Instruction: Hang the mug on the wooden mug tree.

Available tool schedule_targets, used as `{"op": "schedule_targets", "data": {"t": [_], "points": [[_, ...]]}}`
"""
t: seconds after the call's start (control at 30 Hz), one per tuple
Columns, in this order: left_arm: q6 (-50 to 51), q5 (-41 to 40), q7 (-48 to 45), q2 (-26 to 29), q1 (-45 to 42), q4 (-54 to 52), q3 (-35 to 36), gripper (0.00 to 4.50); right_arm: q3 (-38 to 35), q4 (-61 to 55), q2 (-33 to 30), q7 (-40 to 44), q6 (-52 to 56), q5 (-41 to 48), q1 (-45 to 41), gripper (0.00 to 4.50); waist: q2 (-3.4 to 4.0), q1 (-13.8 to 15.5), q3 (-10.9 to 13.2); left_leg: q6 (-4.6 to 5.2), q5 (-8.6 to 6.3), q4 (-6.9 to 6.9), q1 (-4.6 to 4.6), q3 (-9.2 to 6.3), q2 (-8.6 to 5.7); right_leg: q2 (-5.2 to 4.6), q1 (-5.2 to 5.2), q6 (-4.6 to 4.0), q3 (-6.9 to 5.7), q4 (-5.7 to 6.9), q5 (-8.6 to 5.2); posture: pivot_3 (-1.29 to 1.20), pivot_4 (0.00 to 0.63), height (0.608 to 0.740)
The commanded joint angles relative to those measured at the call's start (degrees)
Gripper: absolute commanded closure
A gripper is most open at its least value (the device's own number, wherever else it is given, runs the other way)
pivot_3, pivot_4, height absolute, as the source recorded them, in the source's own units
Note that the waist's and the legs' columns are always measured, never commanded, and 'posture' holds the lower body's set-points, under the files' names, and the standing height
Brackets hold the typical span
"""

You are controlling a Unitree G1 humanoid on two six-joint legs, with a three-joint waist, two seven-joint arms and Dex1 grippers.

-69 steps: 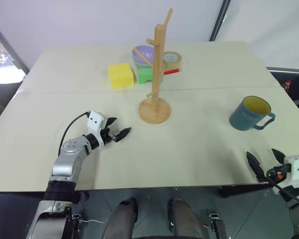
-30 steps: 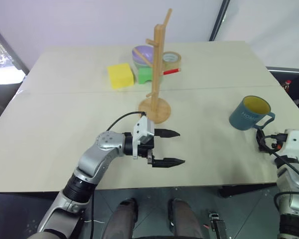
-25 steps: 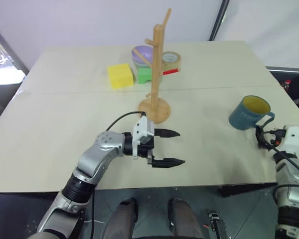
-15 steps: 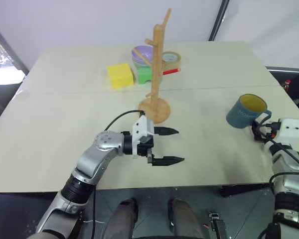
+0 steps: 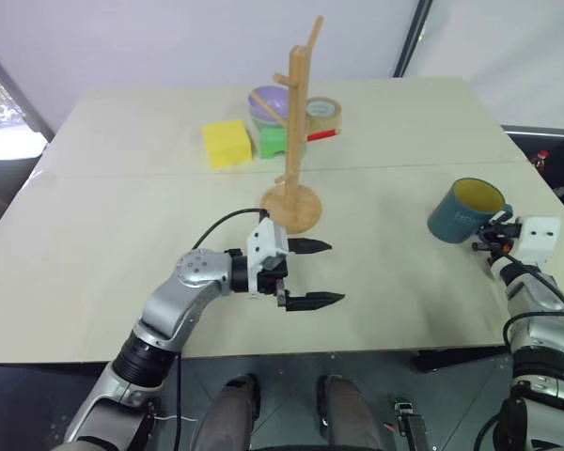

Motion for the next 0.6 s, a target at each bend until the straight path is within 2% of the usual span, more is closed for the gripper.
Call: {"op": "schedule_targets", "data": {"t": [0.03, 0.2, 0.37, 0.47, 0.6], "points": [[-1.32, -0.28, 0.37, 0.09, -0.14, -2.05, 1.50, 0.00, -0.73, -1.85, -1.00, 0.93, -1.66, 1.48, -0.06, 4.45, 0.00, -0.01, 0.00, 0.00, 0.00, 0.00, 0.00, 0.00, 0.00, 0.00, 0.00, 0.00, 0.00, 0.00, 0.00, 0.00, 0.150, 0.740], [-2.39, -0.38, 1.94, 0.99, -0.32, 0.64, 5.56, 0.00, 3.69, -15.50, -3.65, 5.88, -1.40, -1.13, 3.85, 4.45, 0.09, -0.13, 0.03, 0.00, 0.00, -0.02, 0.00, 0.00, 0.00, 0.00, -0.03, 0.02, 0.01, 0.01, -0.01, 0.00, 0.150, 0.740], [-3.53, -2.59, 3.01, 3.73, -1.00, 4.82, 14.19, 0.00, 13.60, -42.00, -8.49, 17.15, 8.46, 4.14, 3.81, 4.45, 0.18, -0.63, 0.08, 0.00, 0.00, -0.01, 0.05, 0.03, 0.06, 0.10, -0.14, 0.22, 0.06, 0.21, -0.12, 0.00, 0.150, 0.740], [-3.98, -3.96, 1.95, 5.41, -1.55, 5.75, 17.61, 0.00, 17.84, -45.49, -10.23, 20.10, 14.11, 4.28, -1.93, 4.45, 0.14, -0.07, 0.10, -0.01, 0.00, 0.02, 0.07, -0.15, 0.22, 0.34, -0.12, 0.17, 0.05, 0.22, -0.10, 0.00, 0.150, 0.740], [-3.41, -5.46, 1.57, 7.37, -2.19, 6.01, 20.87, 0.00, 22.94, -40.48, -10.04, 23.84, 15.69, 2.34, -12.73, 4.45, 0.04, 0.57, 0.15, -0.04, -0.01, 0.05, 0.00, -0.30, 0.22, 0.32, -0.02, 0.11, -0.01, 0.03, -0.09, 0.00, 0.150, 0.740]]}}
